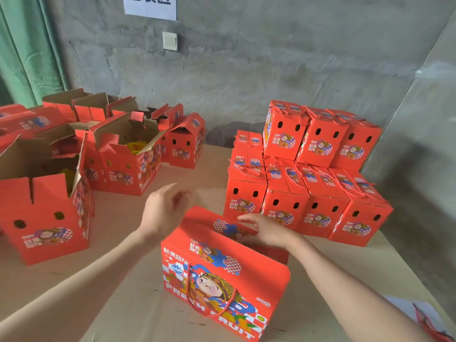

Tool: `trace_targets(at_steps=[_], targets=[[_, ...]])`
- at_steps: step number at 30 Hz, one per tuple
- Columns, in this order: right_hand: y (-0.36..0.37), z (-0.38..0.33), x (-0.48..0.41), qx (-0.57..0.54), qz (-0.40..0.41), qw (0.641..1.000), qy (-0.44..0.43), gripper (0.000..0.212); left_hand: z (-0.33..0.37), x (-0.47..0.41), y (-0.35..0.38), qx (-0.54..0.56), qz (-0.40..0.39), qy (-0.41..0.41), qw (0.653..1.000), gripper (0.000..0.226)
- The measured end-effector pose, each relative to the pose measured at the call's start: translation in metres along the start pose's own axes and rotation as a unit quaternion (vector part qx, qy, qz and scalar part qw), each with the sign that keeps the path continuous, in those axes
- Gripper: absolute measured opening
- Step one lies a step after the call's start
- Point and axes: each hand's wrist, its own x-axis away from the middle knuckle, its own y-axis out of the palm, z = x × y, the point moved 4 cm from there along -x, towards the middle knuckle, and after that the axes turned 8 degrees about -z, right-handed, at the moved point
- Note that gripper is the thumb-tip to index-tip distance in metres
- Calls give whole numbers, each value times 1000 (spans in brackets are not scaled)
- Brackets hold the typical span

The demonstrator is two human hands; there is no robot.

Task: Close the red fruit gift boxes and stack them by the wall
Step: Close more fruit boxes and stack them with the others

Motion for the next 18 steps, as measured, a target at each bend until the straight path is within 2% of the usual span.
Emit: trace_targets(at_steps=[2, 4, 5, 7, 9, 10, 11, 13, 15, 18], targets=[[-9, 10, 4, -84, 108, 990, 16, 32, -37, -5, -8, 88, 22, -118, 989, 12], [-18, 24, 22, -130, 228, 965, 10, 11, -70, -3, -7, 242, 8, -216, 946, 17], [-22, 36, 35, -177, 278, 944, 12, 9, -81, 1, -3, 312, -18, -245, 918, 22], [-24, 64, 63, -324, 347, 880, 36, 14, -96, 11, 10, 375, -79, -290, 877, 37], [-12, 92, 84, -464, 371, 802, 62, 17, -102, 24, 26, 425, -108, -337, 833, 41], [-1, 100, 91, -500, 372, 779, 69, 16, -103, 29, 35, 451, -118, -357, 809, 41], [14, 104, 96, -507, 372, 774, 81, 15, -103, 32, 44, 469, -132, -364, 794, 43], [46, 100, 101, -481, 374, 787, 97, 19, -101, 32, 55, 478, -158, -361, 785, 46], [74, 84, 100, -471, 367, 800, 54, 17, -100, 31, 61, 484, -165, -360, 780, 49], [97, 72, 93, -440, 357, 824, 25, 28, -104, 31, 65, 482, -147, -366, 782, 55]])
